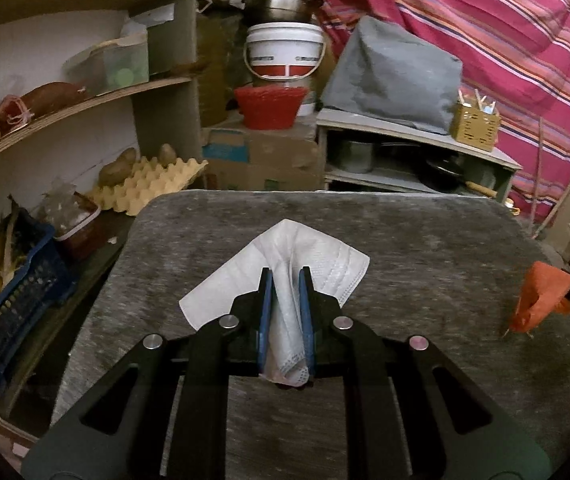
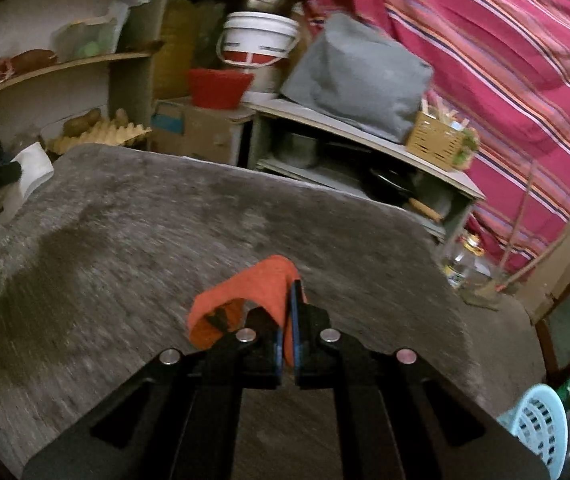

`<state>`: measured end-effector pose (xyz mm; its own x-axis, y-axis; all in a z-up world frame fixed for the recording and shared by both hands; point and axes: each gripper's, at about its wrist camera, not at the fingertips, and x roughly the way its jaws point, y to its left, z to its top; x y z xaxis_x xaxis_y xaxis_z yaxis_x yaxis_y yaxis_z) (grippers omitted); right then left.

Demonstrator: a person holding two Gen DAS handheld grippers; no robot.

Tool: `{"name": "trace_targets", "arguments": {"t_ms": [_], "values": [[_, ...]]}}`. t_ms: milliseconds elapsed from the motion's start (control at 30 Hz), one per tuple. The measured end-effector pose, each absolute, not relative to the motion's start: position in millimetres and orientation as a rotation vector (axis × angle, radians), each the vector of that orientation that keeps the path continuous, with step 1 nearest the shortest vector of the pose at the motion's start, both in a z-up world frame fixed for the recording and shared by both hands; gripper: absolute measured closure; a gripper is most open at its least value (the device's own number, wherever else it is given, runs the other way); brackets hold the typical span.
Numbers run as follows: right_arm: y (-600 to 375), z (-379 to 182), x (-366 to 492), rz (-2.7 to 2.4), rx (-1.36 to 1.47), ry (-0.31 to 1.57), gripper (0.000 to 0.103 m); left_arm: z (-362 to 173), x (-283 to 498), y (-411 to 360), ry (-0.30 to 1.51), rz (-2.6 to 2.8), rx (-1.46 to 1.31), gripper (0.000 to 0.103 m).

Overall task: Collect trash
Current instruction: 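Carry the white mask and orange packet over the light-blue basket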

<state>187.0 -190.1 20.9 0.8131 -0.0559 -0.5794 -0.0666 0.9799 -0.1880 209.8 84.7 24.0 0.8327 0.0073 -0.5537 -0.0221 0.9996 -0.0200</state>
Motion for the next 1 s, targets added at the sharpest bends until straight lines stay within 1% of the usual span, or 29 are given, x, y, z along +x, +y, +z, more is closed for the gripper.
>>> {"name": "trace_targets", "arguments": {"t_ms": [267, 533, 1000], "values": [[-259, 33, 140, -0.102, -0.185, 0.615, 0.1, 35, 197, 34, 0.559, -0.04, 0.002, 0.091], [-325, 31, 109, -0.182, -0.107, 0.623, 0.1, 39, 184, -21, 0.546, -0.083, 0.049, 0.091], [-409, 32, 62, -0.272, -0.045, 0.606, 0.1, 29, 166, -117, 0.561, -0.205, 0.119, 0.091]]}}
